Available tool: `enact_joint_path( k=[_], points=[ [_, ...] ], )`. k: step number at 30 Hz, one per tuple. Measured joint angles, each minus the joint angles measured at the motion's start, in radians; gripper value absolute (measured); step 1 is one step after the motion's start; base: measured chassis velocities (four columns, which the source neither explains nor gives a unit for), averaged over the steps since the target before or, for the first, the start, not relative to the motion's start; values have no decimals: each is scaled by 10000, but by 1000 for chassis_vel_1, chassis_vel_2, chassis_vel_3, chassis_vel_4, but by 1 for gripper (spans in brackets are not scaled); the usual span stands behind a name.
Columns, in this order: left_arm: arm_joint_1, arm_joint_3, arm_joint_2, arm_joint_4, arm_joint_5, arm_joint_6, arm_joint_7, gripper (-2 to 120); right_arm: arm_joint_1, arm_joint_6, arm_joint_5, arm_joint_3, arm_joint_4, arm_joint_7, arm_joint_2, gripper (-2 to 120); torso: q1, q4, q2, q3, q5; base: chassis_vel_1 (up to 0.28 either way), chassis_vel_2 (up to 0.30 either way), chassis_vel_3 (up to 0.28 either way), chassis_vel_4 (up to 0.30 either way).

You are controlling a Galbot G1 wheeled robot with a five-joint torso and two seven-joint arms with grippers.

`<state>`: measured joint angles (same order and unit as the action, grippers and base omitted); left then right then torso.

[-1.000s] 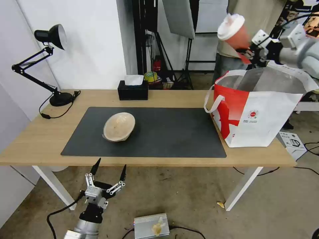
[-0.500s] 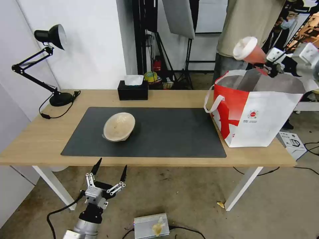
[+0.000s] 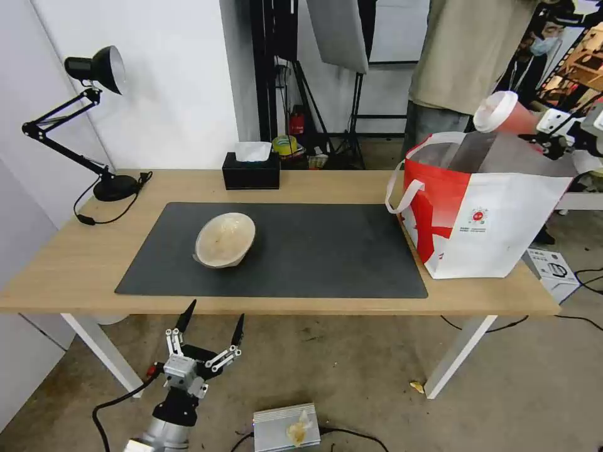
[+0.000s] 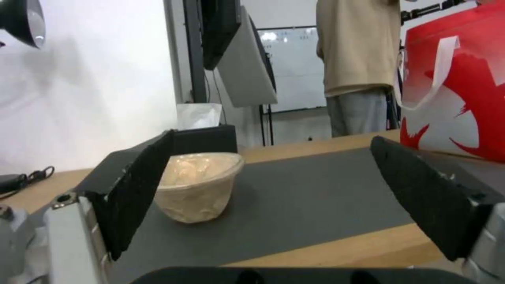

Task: Pick up the trash from the table and place it into the takeout bag.

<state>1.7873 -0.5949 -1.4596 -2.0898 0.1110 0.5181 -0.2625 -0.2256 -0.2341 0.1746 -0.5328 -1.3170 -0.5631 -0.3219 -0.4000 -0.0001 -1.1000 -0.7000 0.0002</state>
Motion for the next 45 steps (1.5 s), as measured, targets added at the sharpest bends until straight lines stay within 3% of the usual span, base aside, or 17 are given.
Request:
enact_joint_path(
  k=[9,28,43,45],
  points=[
    [93,-109,-21,-46,-4,0,-6,100,535,269,-536,575,456,10,-217,3,0,1,0,0,-2,0,0,0,0],
    [266,-257,-10,-109,6,51,-13,100,900,372,-897,802,898,273,-653,3,0,1,0,0,-2,0,0,0,0],
    [314,-269,0,-58,5,87,-59,100,1147,403,-964,793,1113,562,-909,52,0,1,0,0,-2,0,0,0,0],
    [321,-246,-9,-38,-3,95,-83,100,1184,403,-979,813,1135,596,-973,65,0,1,0,0,-2,0,0,0,0]
  ],
)
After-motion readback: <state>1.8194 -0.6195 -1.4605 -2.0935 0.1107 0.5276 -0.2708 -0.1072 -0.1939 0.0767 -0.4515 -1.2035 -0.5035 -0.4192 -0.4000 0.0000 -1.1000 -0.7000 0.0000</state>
